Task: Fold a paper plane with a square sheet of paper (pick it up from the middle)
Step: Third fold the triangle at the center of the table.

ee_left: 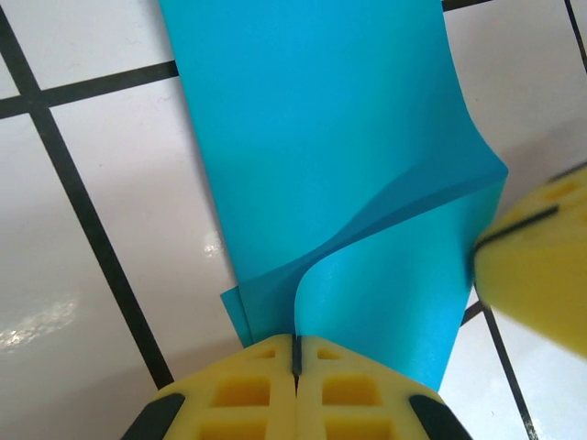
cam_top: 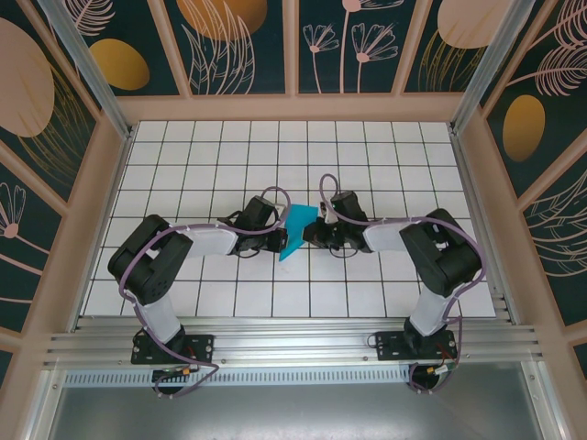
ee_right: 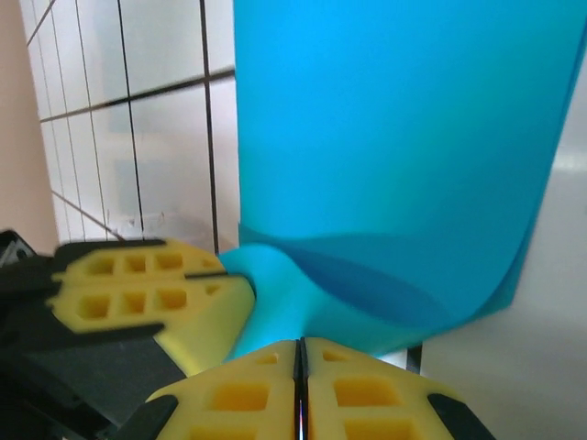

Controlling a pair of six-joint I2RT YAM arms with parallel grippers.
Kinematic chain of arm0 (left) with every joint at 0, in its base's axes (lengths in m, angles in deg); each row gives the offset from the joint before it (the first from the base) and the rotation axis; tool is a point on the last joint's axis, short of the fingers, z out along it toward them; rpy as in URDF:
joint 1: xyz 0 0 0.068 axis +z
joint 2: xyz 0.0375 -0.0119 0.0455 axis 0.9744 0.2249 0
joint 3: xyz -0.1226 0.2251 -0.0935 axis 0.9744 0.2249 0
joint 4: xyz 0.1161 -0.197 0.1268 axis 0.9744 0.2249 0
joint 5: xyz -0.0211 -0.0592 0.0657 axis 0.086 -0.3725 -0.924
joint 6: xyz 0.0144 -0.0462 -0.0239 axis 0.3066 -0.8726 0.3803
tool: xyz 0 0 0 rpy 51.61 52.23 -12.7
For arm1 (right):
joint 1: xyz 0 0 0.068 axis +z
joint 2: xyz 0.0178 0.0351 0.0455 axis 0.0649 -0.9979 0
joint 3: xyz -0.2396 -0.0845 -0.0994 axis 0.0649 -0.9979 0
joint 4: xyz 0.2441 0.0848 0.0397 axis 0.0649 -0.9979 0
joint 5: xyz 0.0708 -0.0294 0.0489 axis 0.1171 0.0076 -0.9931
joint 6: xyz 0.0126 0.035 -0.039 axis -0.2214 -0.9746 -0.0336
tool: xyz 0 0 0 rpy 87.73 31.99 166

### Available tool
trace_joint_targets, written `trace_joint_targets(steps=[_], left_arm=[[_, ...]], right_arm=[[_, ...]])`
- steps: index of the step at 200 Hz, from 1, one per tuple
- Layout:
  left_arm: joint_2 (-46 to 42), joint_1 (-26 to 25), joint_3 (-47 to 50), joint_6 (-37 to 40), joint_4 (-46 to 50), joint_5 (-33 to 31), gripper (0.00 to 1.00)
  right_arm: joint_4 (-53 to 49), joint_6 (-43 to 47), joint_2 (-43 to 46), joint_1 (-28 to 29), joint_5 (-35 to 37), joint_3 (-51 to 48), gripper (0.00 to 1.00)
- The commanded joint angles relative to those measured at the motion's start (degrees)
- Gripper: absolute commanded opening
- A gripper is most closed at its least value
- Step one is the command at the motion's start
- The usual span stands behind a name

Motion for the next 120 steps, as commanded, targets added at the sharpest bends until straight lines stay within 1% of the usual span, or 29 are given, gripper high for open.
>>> trace_joint_targets(steps=[1, 31, 57, 94, 120], left_arm=[[0.05, 0.47, -0.62, 0.82, 1.9, -0.75, 0.01], [0.13, 0.47, -0.85, 1.18, 2.34, -0.7, 0.01], [0.31, 0.47, -0.92, 1.16, 2.25, -0.41, 0.01], [0.31, 0.47, -1.72, 1.38, 2.69, -0.4, 0.01], [0.13, 0.46, -2.32, 1.7, 3.03, -1.13, 0.01]], right_arm=[[-7.28, 4.93, -1.09, -0.47, 3.85, 6.47, 0.11], [-14.17, 8.69, -5.18, -0.45, 8.37, 13.24, 0.11], [-20.25, 12.36, -9.92, -0.44, 10.68, 19.18, 0.11], [-26.22, 17.31, -14.87, -0.37, 13.01, 23.91, 0.11], [-27.39, 19.28, -16.07, -0.14, 13.28, 23.78, 0.11]])
